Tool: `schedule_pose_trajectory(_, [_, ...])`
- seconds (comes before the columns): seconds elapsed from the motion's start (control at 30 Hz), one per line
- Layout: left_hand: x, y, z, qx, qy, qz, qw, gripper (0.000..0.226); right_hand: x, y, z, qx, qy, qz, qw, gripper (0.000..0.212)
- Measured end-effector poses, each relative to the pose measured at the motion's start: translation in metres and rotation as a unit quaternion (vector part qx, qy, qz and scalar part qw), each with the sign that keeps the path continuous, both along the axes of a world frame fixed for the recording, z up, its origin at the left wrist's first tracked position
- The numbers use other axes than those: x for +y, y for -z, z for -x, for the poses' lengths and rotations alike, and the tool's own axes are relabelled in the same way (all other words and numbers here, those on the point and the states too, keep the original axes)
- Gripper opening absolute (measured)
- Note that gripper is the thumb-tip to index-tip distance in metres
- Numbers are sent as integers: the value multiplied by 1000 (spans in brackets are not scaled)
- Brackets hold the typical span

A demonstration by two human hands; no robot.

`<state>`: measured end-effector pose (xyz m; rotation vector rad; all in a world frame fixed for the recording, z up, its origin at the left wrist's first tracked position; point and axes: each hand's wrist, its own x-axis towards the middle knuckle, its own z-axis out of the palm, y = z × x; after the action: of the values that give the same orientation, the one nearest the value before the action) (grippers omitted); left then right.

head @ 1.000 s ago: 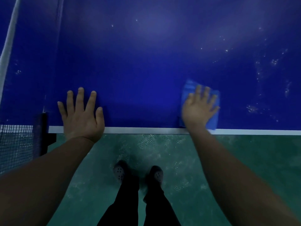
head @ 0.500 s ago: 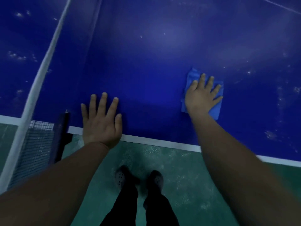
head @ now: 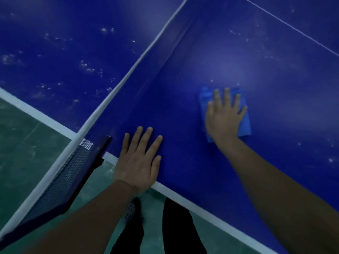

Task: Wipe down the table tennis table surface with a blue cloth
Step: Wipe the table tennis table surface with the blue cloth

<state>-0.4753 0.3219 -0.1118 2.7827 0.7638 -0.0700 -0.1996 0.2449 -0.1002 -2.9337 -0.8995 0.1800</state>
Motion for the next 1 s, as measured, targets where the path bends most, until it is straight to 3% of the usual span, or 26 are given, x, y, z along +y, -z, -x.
schedule_pose_trajectory(0.07, [-3,0,1,-44,-23,4,999,59,24,4,46,-25,-208,1,978,57])
schedule_pose_trajectory(0.13, [-9,-1,-3,-107,-72,6,992,57,40,4,85,-4,-394,3,919,56])
schedule_pose_trajectory(0.2, [-15,-3,-12,-133,-121,6,984,59,62,2,88,25,-495,-12,869,57])
schedule_pose_trajectory(0.27, [-18,-2,-19,-112,-144,-4,983,60,93,6,53,11,-520,-23,854,54])
schedule_pose_trajectory(0.33, [-17,-1,-20,-75,-147,-8,986,60,125,10,-6,-22,-458,-6,889,53])
schedule_pose_trajectory(0.4, [-17,-2,-20,-35,-126,-10,991,59,142,6,-79,-42,-323,30,945,57])
schedule_pose_trajectory(0.47, [-16,-2,-21,-8,-110,-8,994,59,137,-1,-137,0,-149,20,989,56])
schedule_pose_trajectory(0.53, [-16,-2,-22,4,-107,-3,994,59,131,-8,-144,38,-26,3,999,56])
schedule_pose_trajectory(0.57, [-15,-2,-22,6,-106,-4,994,59,131,-9,-127,29,-20,2,999,55])
schedule_pose_trajectory(0.63, [-16,-2,-21,8,-103,-4,995,58,130,-5,-69,-6,-126,-9,992,54])
schedule_pose_trajectory(0.73, [-15,-5,-22,5,-104,-5,995,58,96,-2,11,9,-410,10,912,54])
schedule_pose_trajectory(0.77, [-15,-5,-22,7,-105,-2,994,58,84,0,8,10,-447,16,894,54])
schedule_pose_trajectory(0.83, [-15,-5,-22,11,-107,6,994,58,72,1,-39,-14,-376,21,926,56])
schedule_pose_trajectory(0.9, [-14,-4,-22,14,-107,10,994,59,59,2,-103,-40,-216,33,975,60])
schedule_pose_trajectory(1.0, [-15,-5,-22,9,-110,14,994,58,43,-10,-158,24,1,-4,1000,58])
